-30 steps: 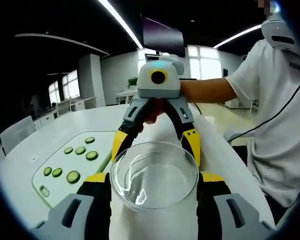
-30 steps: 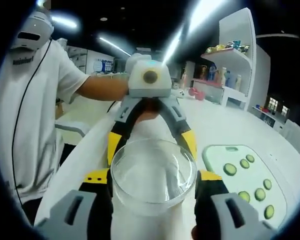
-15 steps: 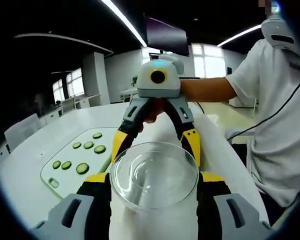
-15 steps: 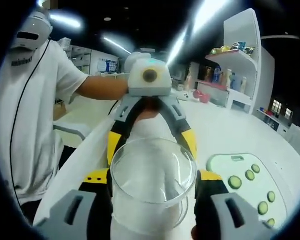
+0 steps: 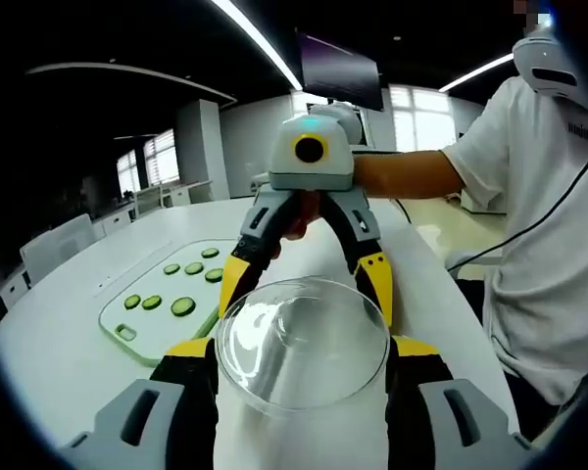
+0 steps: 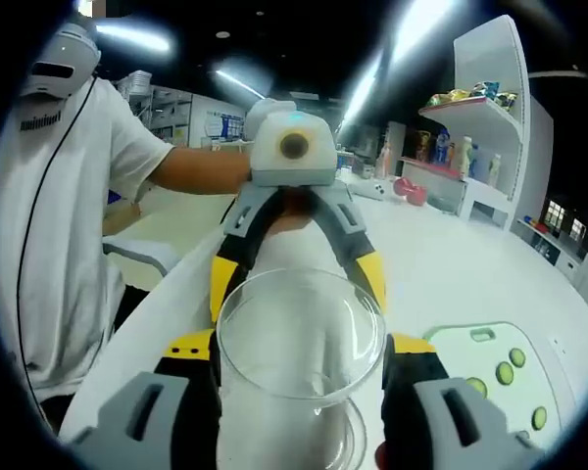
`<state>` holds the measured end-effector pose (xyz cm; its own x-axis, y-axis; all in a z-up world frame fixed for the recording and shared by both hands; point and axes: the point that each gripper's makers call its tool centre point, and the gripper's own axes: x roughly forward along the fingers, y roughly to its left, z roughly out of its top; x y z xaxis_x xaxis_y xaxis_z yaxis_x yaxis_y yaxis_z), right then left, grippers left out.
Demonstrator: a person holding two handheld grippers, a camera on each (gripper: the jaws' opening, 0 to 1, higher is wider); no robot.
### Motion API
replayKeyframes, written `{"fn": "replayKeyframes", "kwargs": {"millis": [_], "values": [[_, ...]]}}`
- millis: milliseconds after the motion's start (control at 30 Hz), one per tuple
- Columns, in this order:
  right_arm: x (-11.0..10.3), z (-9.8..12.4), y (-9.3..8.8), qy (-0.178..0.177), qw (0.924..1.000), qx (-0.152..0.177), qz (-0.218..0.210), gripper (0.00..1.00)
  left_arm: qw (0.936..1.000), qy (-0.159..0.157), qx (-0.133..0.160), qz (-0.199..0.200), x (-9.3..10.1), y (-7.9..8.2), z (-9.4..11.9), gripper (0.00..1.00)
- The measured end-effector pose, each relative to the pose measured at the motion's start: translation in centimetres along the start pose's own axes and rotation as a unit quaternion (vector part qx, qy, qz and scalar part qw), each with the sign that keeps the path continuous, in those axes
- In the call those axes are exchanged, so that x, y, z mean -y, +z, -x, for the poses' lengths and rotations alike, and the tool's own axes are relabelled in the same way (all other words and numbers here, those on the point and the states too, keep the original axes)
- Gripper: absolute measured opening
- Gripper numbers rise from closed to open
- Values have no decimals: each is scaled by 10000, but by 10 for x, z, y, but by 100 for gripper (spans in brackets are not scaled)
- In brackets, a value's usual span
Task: Open the petri dish lid, add cucumber slices into the petri dish, and close the lid
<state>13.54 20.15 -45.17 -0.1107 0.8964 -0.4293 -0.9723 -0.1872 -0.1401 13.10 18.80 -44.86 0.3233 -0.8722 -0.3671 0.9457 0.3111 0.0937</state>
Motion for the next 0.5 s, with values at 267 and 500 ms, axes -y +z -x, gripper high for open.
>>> {"fn": "replayKeyframes", "kwargs": {"millis": [267, 500], "values": [[-2, -15, 7, 137, 9999, 31, 79, 65, 9999, 153, -28, 52, -3, -7, 14, 69], [-3, -28, 8, 286, 9995, 41, 113, 65, 9995, 282, -58, 125, -4, -16, 23, 69]]}}
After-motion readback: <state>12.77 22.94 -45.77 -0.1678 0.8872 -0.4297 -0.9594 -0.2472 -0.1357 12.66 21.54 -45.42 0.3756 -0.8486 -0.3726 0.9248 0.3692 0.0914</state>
